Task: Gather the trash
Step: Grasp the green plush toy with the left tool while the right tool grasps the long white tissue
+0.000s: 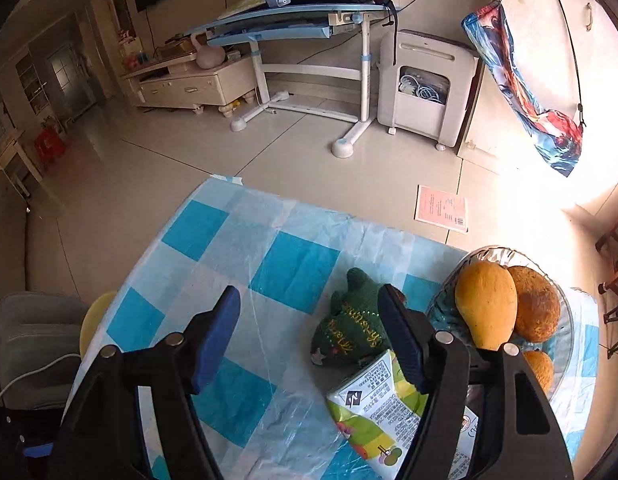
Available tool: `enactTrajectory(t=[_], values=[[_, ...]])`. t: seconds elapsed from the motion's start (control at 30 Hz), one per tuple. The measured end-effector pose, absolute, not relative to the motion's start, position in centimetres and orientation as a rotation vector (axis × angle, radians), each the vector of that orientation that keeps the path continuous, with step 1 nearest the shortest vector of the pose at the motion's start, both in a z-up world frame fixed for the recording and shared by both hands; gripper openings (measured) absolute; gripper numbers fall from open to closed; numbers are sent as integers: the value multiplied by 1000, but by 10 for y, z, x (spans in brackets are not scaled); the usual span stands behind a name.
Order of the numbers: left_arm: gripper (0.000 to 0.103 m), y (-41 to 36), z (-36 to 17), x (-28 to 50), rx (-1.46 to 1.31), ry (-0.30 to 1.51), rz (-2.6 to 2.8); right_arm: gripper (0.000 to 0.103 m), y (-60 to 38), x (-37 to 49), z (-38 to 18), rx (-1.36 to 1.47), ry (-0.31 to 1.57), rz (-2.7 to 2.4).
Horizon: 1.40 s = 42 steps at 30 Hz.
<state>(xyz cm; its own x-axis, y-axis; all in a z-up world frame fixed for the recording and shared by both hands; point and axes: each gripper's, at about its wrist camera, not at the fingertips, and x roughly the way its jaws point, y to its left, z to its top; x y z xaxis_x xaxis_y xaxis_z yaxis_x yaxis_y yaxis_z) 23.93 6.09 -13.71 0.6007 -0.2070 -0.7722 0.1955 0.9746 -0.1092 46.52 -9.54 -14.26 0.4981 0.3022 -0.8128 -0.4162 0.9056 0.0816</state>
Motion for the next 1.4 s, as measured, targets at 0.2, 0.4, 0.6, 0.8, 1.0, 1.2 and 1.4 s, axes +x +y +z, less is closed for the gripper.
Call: enactTrajectory(t=[0.2,0.4,0.6,0.8,1.0,1.2,1.4], values=[[72,64,-134,247,-34,898,-221,69,-105,477,-166,-120,1052,464],[72,68,-136,253,-60,907,-211,64,-132,422,-165,25,1096,649],[72,61,-142,253,-52,921,-226,64,-148,329,-150,59,1107,801],[72,47,-148,255,-13,924,-233,66,-187,257,-118,108,989,766],[72,44,-153,266,-40,930,-208,66,-202,226,-141,83,1040,626],[72,34,-160,281,-49,932,-189,66,-194,214,-154,165,1090,662],[72,20,-158,309,-42,913,-178,71,-195,202,-159,243,1048,614]])
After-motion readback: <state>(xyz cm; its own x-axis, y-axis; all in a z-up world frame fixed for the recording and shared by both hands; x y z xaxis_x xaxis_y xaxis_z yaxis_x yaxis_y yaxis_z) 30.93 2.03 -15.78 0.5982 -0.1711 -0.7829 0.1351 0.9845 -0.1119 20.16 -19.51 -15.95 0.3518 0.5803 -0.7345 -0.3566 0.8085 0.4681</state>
